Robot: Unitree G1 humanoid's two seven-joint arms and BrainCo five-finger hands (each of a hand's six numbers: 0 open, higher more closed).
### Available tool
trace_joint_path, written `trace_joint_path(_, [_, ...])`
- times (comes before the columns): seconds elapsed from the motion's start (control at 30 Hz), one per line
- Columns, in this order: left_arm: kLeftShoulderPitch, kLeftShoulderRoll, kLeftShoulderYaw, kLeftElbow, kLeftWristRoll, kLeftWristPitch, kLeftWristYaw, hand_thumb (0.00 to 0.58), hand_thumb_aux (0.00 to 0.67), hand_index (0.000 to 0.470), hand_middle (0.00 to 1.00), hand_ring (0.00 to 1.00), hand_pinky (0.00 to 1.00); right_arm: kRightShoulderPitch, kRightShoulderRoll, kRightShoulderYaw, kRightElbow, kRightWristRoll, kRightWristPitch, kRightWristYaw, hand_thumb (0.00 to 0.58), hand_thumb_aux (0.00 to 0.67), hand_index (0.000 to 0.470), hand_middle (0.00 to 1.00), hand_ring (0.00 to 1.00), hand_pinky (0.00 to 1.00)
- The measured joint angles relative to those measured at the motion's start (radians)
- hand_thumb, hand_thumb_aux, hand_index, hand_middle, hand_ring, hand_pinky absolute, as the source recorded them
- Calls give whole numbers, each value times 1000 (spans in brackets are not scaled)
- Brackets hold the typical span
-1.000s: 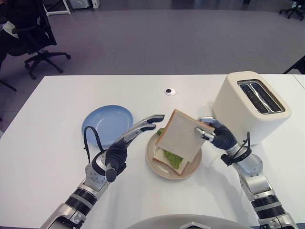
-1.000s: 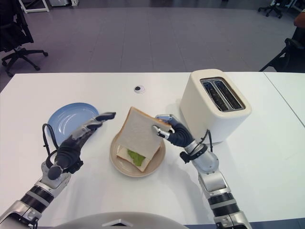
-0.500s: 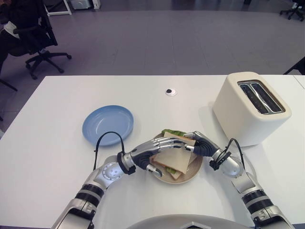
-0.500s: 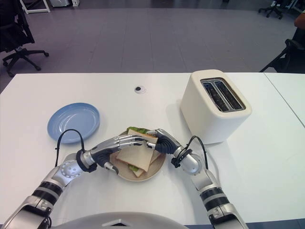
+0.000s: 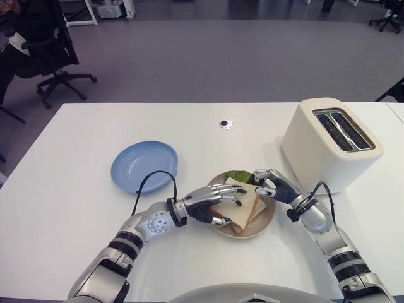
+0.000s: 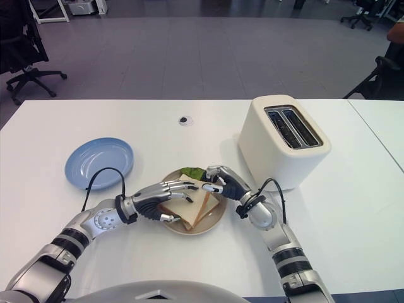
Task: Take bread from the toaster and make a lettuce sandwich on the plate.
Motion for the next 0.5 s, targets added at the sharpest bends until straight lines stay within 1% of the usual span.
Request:
trace_joint_path(0.03, [-1,1,-2,1,0,1,2,349,247,173,0,0,0,-9,-1,-20,-14,11,-13,-8,0,0,0,0,0,0])
trace_joint_path(0.07, [-2,2,-5,1,1,2,7,288,194,136,0,0,0,-11,-1,-32,-20,14,-22,-13,0,0,0,0,0,0])
trace_joint_path(0.13, [-2,6,-6,1,4,3,23,132,81,57,0,0,0,-11,-2,-64,-28,43,-38,-23,0,0,0,0,0,0])
trace_joint_path(0.17, [-3,8,-3,-1,5,3,37,87,53,37,0,0,0,-11,-3,-80,-40,72,-49,-23,0,0,0,0,0,0])
trace_joint_path(0.2, [-2,11,3,-3,5,3,54,0,0,0,0,0,0,-11,-4,-91,-54,106,-62,-14,241,158,111,0,0,0])
trace_joint_path(0.23, [-1,12,7,-4,6,3,66,0,0,0,0,0,0,-10,-4,-95,-66,146,-78,9,500,420,295,0,0,0])
trace_joint_path(0.27, [2,14,14,-4,8,2,82,0,0,0,0,0,0,-8,-4,-92,-78,180,-93,39,580,670,470,247,247,247])
trace_joint_path(0.3, [8,15,25,-7,-1,-5,90,198,126,88,0,0,0,-4,-5,-84,-87,221,-103,72,580,670,470,427,427,427])
trace_joint_path(0.33, [17,17,38,-10,-17,-18,94,568,575,404,212,212,212,3,-6,-72,-99,262,-113,108,580,670,470,584,584,584])
trace_joint_path(0.37, [28,22,45,-18,-67,-40,87,580,670,470,545,545,545,15,-8,-57,-112,316,-125,159,580,670,470,659,659,659])
trace_joint_path(0.4, [34,26,43,-29,-131,-62,67,580,670,470,1000,1000,1000,23,-14,-42,-118,355,-126,205,580,670,470,945,945,945])
trace_joint_path(0.43, [38,31,37,-42,-204,-87,43,580,670,470,1000,1000,1000,30,-25,-25,-118,380,-128,250,580,670,470,1000,1000,1000])
trace_joint_path(0.5, [39,54,16,-83,-359,-136,-8,580,670,470,1000,1000,1000,56,-55,18,-116,426,-135,362,580,670,470,1000,1000,1000])
